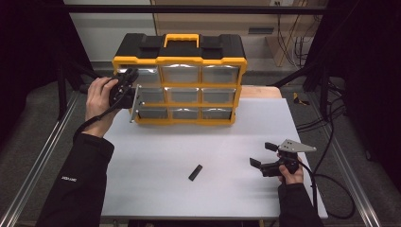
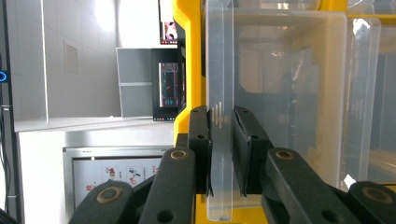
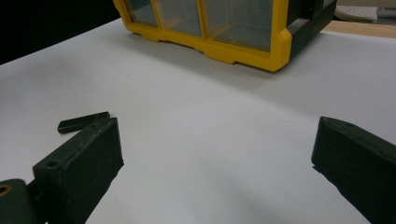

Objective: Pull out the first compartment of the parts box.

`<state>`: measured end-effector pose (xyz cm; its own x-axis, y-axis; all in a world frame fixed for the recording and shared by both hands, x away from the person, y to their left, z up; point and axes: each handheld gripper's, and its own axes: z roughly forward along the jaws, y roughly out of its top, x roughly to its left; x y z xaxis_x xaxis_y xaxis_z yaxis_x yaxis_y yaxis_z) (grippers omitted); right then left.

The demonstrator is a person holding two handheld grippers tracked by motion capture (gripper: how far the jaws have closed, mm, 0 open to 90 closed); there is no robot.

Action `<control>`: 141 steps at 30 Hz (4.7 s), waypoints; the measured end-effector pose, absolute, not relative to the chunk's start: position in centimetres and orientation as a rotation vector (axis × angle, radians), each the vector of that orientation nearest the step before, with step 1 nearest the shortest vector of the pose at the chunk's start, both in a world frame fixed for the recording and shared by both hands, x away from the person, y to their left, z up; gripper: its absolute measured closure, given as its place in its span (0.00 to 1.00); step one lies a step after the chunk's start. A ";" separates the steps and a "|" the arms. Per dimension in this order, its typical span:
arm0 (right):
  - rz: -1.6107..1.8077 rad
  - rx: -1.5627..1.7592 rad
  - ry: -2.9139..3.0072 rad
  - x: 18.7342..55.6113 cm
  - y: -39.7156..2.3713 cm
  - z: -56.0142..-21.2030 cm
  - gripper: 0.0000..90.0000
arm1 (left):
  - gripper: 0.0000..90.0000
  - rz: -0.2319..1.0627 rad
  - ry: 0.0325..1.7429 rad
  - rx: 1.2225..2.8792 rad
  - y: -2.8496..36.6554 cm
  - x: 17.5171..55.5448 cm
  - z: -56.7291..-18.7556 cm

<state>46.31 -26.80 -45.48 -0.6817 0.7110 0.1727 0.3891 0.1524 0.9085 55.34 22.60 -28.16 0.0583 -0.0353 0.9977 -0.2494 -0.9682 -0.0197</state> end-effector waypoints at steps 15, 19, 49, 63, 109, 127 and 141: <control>1.539 1.062 2.135 46.3 -26.8 -45.5 0.02 | 0.87 2.032 -0.306 2.151 22.6 54.6 -28.3; 1.538 1.062 2.136 46.3 -26.8 -45.5 0.02 | 0.87 2.037 -0.310 2.148 22.6 54.4 -28.3; 1.539 1.064 2.134 46.2 -26.8 -45.4 0.02 | 0.87 2.039 -0.315 2.145 22.6 53.0 -28.5; 1.540 1.062 2.132 46.2 -26.9 -45.4 0.02 | 0.87 2.043 -0.312 2.142 22.5 52.6 -28.5; 1.535 1.059 2.137 46.3 -26.8 -45.4 0.02 | 0.87 2.036 -0.316 2.141 22.6 50.4 -28.5; 1.533 1.060 2.134 46.2 -26.8 -45.4 0.02 | 0.87 2.032 -0.327 2.140 22.7 49.7 -28.4; 1.534 1.060 2.133 46.2 -26.8 -45.4 0.02 | 0.87 2.029 -0.337 2.130 22.9 49.1 -28.6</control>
